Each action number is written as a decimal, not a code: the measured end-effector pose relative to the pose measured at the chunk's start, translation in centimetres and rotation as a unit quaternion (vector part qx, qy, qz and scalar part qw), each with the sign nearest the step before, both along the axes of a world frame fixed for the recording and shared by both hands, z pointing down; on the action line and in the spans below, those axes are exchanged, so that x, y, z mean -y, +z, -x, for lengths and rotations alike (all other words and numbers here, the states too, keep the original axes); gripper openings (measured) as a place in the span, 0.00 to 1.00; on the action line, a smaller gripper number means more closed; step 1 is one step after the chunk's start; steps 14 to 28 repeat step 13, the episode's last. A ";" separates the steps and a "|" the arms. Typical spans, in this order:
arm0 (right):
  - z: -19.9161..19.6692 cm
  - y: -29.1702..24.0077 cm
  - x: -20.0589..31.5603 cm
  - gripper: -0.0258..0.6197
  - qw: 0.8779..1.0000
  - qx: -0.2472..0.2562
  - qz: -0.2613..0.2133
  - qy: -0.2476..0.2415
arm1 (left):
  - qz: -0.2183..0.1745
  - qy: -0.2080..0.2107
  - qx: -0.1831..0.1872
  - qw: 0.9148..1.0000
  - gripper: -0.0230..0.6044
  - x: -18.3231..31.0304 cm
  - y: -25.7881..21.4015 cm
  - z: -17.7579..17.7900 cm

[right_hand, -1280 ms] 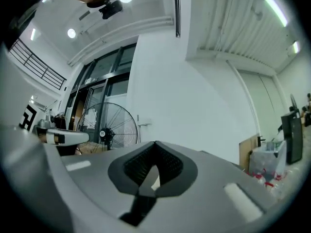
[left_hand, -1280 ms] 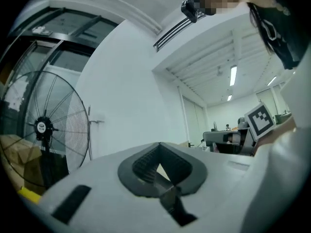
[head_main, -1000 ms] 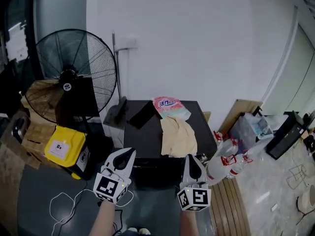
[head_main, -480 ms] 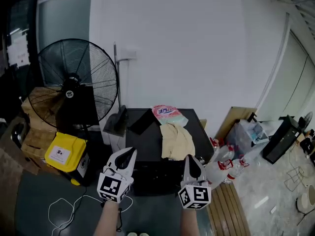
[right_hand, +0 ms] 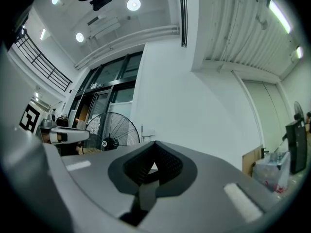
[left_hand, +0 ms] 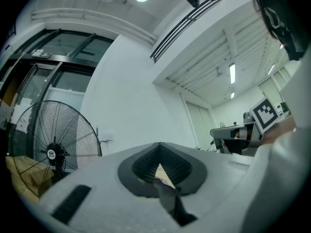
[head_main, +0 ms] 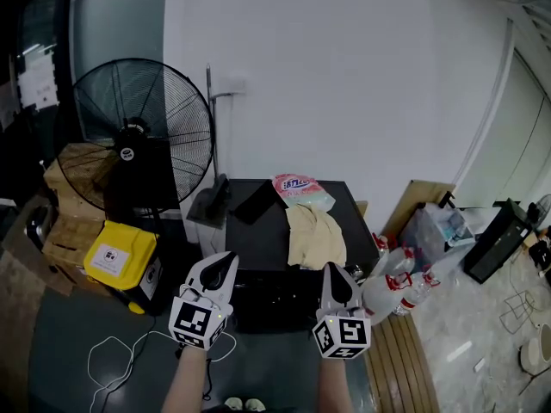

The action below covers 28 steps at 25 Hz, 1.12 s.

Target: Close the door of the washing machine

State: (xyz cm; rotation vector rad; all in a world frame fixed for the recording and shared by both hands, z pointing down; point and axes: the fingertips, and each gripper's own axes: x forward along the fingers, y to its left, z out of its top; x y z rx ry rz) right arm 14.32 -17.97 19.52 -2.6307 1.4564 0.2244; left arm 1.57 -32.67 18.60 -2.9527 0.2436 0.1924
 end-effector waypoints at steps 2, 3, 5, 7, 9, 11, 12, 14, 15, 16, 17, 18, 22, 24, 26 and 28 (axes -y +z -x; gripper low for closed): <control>0.0 0.2 0.1 0.05 1.000 0.003 0.000 -0.003 | -0.001 -0.001 0.002 1.000 0.03 -0.1 0.2 0.0; -0.1 0.3 0.1 0.05 1.000 0.004 0.000 -0.004 | -0.001 -0.002 0.003 1.000 0.03 -0.1 0.3 0.0; -0.1 0.4 0.2 0.05 1.000 0.006 0.000 -0.006 | -0.002 -0.002 0.004 1.000 0.03 -0.1 0.3 0.0; -0.2 0.4 0.4 0.05 1.000 0.008 0.000 -0.008 | -0.002 -0.003 0.005 1.000 0.03 -0.1 0.3 0.0; -0.2 0.6 0.5 0.05 1.000 0.008 0.000 -0.011 | -0.003 -0.005 0.006 1.000 0.03 0.0 0.4 0.0; -0.2 0.7 0.7 0.05 1.000 0.008 0.000 -0.012 | -0.005 -0.007 0.007 1.000 0.03 0.1 0.5 0.0; -0.2 0.7 0.8 0.05 1.000 0.009 0.000 -0.013 | -0.006 -0.007 0.007 1.000 0.03 0.2 0.5 0.0; -0.2 0.8 0.9 0.05 1.000 0.009 0.000 -0.014 | -0.007 -0.008 0.008 1.000 0.03 0.3 0.5 0.0; -0.2 0.8 0.9 0.05 1.000 0.009 0.000 -0.014 | -0.007 -0.008 0.008 1.000 0.03 0.3 0.5 0.0; -0.2 0.8 0.9 0.05 1.000 0.009 0.000 -0.014 | -0.007 -0.008 0.008 1.000 0.03 0.3 0.5 0.0; -0.2 0.8 0.9 0.05 1.000 0.009 0.000 -0.014 | -0.007 -0.008 0.008 1.000 0.03 0.3 0.5 0.0; -0.2 0.8 0.9 0.05 1.000 0.009 0.000 -0.014 | -0.007 -0.008 0.008 1.000 0.03 0.3 0.5 0.0; -0.2 0.8 0.9 0.05 1.000 0.009 0.000 -0.014 | -0.007 -0.008 0.008 1.000 0.03 0.3 0.5 0.0; -0.2 0.8 0.9 0.05 1.000 0.009 0.000 -0.014 | -0.007 -0.008 0.008 1.000 0.03 0.3 0.5 0.0; -0.2 0.8 0.9 0.05 1.000 0.009 0.000 -0.014 | -0.007 -0.008 0.008 1.000 0.03 0.3 0.5 0.0; -0.2 0.8 0.9 0.05 1.000 0.009 0.000 -0.014 | -0.007 -0.008 0.008 1.000 0.03 0.3 0.5 0.0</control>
